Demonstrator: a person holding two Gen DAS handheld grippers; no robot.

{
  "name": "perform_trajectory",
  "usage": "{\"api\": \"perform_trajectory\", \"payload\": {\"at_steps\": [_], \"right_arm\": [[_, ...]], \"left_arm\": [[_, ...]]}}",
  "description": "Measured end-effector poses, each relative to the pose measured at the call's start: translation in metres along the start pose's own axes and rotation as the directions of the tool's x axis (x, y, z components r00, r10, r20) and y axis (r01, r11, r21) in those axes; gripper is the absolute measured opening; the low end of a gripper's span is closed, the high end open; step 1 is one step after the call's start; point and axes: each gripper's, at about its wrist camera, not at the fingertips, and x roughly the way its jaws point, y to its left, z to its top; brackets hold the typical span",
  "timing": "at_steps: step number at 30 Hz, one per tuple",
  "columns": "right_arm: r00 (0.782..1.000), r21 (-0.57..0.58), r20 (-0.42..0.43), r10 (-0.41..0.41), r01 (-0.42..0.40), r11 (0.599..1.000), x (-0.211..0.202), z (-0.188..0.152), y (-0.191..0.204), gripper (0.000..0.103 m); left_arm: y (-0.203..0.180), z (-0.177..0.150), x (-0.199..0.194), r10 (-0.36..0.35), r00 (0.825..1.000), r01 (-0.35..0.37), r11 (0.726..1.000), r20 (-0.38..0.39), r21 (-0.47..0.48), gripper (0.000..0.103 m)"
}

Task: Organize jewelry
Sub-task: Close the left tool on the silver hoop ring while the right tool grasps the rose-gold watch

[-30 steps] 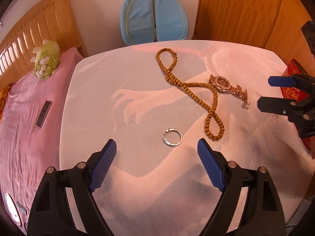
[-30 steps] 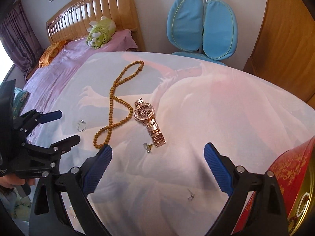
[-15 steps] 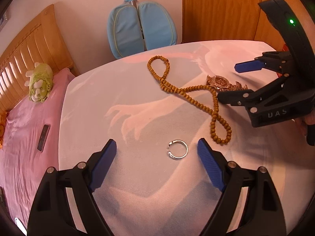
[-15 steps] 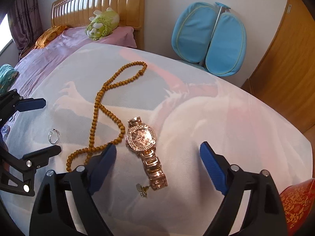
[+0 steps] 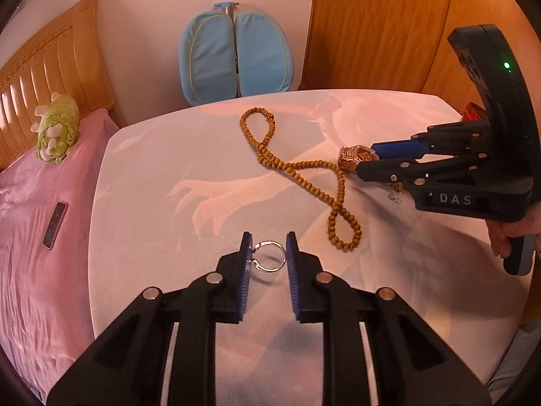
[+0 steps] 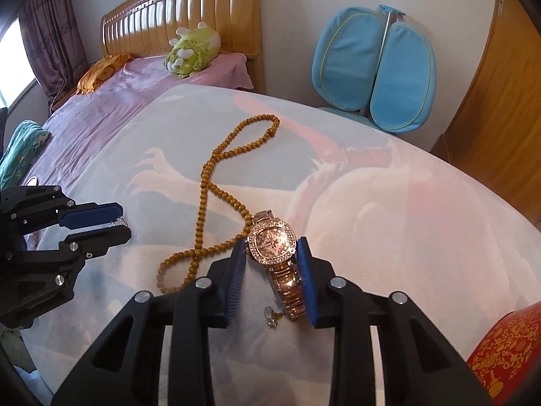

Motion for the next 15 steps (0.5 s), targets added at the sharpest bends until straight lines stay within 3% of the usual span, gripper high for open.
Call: {"api": "perform_trajectory", "payload": {"at_steps": [8, 15], "right_arm": [[0.997, 0.051, 0.076, 0.012, -0.016, 0.999, -0.053, -0.008, -0.011, 0.032], [0.983, 0.084, 0.182, 0.017, -0.033, 0.996, -0.121, -0.022, -0.03, 0.032]], "left_arm": [[-0.015, 0.013, -0.023, -0.016, 0.999, 0.018, 0.999, 0.044, -0.037, 0.02], [-0.052, 0.035, -0.035, -0.062, 0.994, 0.064, 0.998, 0.088, -0.016, 0.02]]}}
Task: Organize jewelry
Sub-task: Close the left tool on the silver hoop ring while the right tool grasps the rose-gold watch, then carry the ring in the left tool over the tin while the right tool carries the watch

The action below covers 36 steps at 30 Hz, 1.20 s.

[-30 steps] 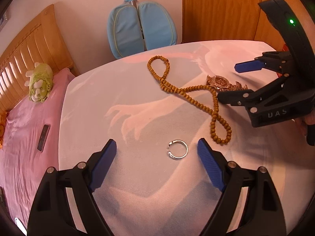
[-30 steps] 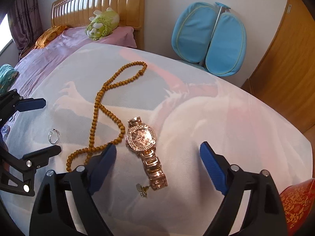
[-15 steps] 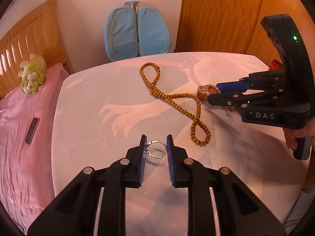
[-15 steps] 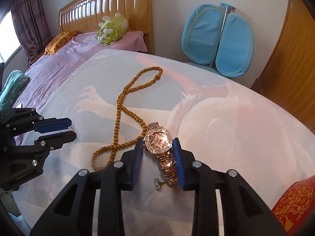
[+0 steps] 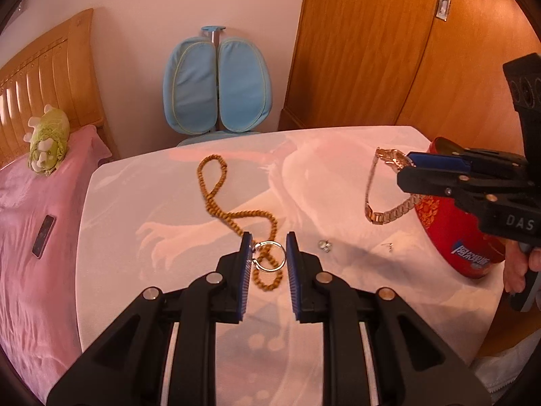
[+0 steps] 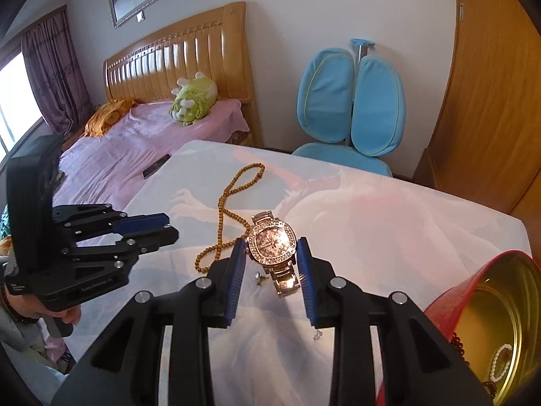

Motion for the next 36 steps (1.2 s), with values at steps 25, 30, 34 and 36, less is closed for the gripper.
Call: {"api": "perform_trajectory", "payload": {"at_steps": [25, 30, 34, 36], "right_arm": [[0.946, 0.267, 0.148, -0.287, 0.241, 0.933, -0.175, -0.077, -0.132, 0.032], [0.942, 0.317, 0.145, -0.302, 0.245, 0.916, -0.184, -0.09, -0.149, 0.032], [0.944, 0.348, 0.132, -0.302, 0.241, 0.906, -0.186, -0.098, -0.16, 0.032], [0.945, 0.364, 0.13, -0.299, 0.235, 0.901, -0.186, -0.101, -0.164, 0.032]], "left_arm": [[-0.146, 0.066, -0.002, -0.2, 0.98, 0.194, 0.969, 0.023, 0.155, 0.02], [-0.161, 0.068, 0.001, -0.209, 0.978, 0.204, 0.962, 0.01, 0.179, 0.02], [-0.168, 0.069, 0.004, -0.223, 0.975, 0.222, 0.96, -0.013, 0.169, 0.02], [-0.172, 0.07, 0.004, -0.225, 0.974, 0.225, 0.958, -0.017, 0.176, 0.02]]}}
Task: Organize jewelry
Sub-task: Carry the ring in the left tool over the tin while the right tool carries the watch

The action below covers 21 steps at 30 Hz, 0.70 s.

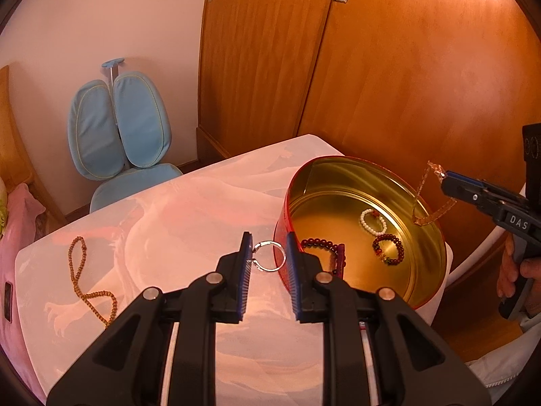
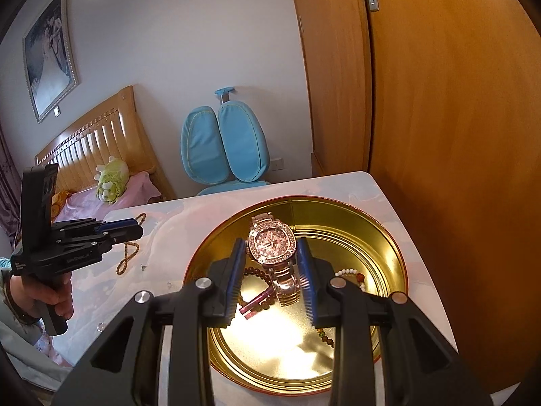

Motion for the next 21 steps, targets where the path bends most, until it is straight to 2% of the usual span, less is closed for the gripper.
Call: {"api": "perform_trajectory", "payload": {"at_steps": [11, 17, 21], "right_arm": [[1.0, 0.01, -0.024, -0.002, 0.003, 1.0, 0.003, -0.006, -0.017, 0.032], [0.994, 0.015, -0.106, -0.021, 0.023, 1.0, 0.017, -0.004, -0.028, 0.032], [0.985, 0.0, -0.17, -0.029, 0.029, 1.0, 0.028, 0.003, -0.035, 0.032]], "left_arm": [[-0.021, 0.018, 0.011, -0.047, 0.998, 0.047, 0.999, -0.037, 0.009, 0.02], [-0.05, 0.036, 0.032, -0.084, 0.992, 0.093, 0.99, -0.092, 0.103, 0.02], [-0.076, 0.049, 0.052, -0.124, 0.98, 0.152, 0.97, -0.153, 0.188, 0.02]]}}
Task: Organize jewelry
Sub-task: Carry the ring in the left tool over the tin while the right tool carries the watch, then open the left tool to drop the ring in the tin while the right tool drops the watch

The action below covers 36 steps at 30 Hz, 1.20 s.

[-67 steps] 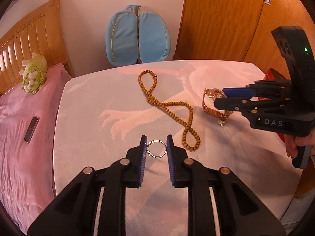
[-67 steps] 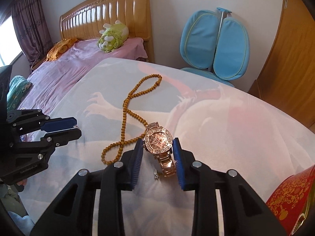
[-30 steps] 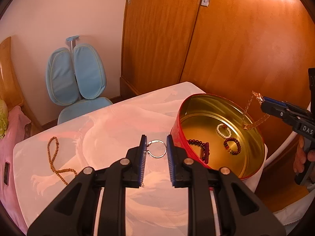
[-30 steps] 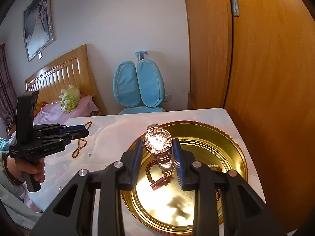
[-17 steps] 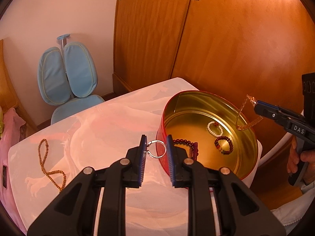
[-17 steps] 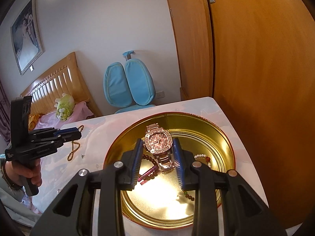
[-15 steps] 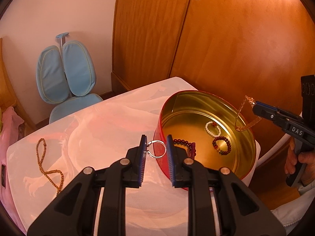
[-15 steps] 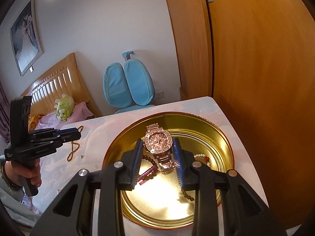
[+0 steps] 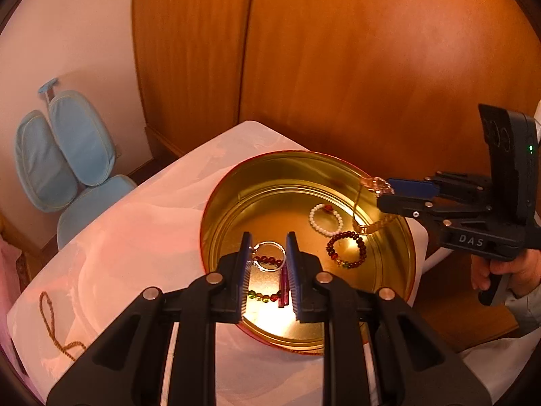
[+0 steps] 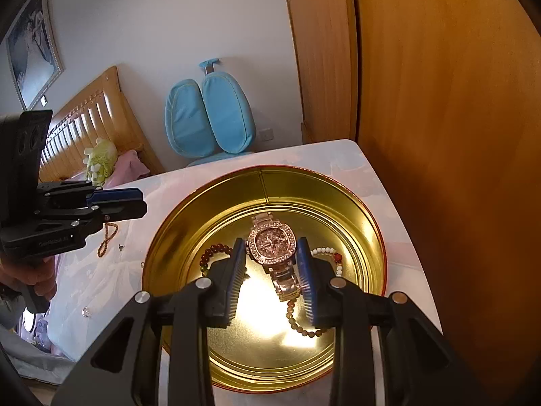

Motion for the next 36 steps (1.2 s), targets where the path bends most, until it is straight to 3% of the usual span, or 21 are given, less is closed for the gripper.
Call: {"api": "perform_trajectory", "payload": {"at_steps": [4, 8, 12, 18, 20, 36], "right_arm": [[0.995, 0.011, -0.094, 0.019, -0.018, 1.0, 0.017, 0.005, -0.009, 0.032], [0.978, 0.043, -0.2, 0.063, -0.055, 0.998, 0.041, 0.009, -0.014, 0.032], [0.97, 0.01, -0.231, 0.078, -0.077, 0.997, 0.052, 0.008, -0.004, 0.032], [0.954, -0.101, -0.296, -0.048, 0.019, 0.995, 0.071, 0.004, 0.008, 0.032], [0.949, -0.104, -0.311, -0.047, 0.015, 0.994, 0.076, 0.005, 0.007, 0.032], [0.94, -0.01, -0.342, -0.003, 0.0, 1.0, 0.096, 0.006, -0.016, 0.032]], "left_arm": [[-0.013, 0.016, 0.035, -0.044, 0.991, 0.051, 0.997, -0.123, 0.057, 0.02], [-0.021, 0.023, 0.079, -0.03, 0.963, 0.055, 0.995, -0.269, 0.083, 0.021], [-0.023, 0.025, 0.109, -0.008, 0.935, 0.039, 0.996, -0.353, 0.08, 0.021], [-0.03, 0.018, 0.136, 0.07, 0.908, 0.02, 0.978, -0.413, 0.209, 0.021], [-0.028, 0.016, 0.143, 0.098, 0.896, 0.009, 0.971, -0.433, 0.238, 0.021], [-0.02, 0.015, 0.154, 0.104, 0.891, -0.004, 0.975, -0.443, 0.22, 0.021]]}}
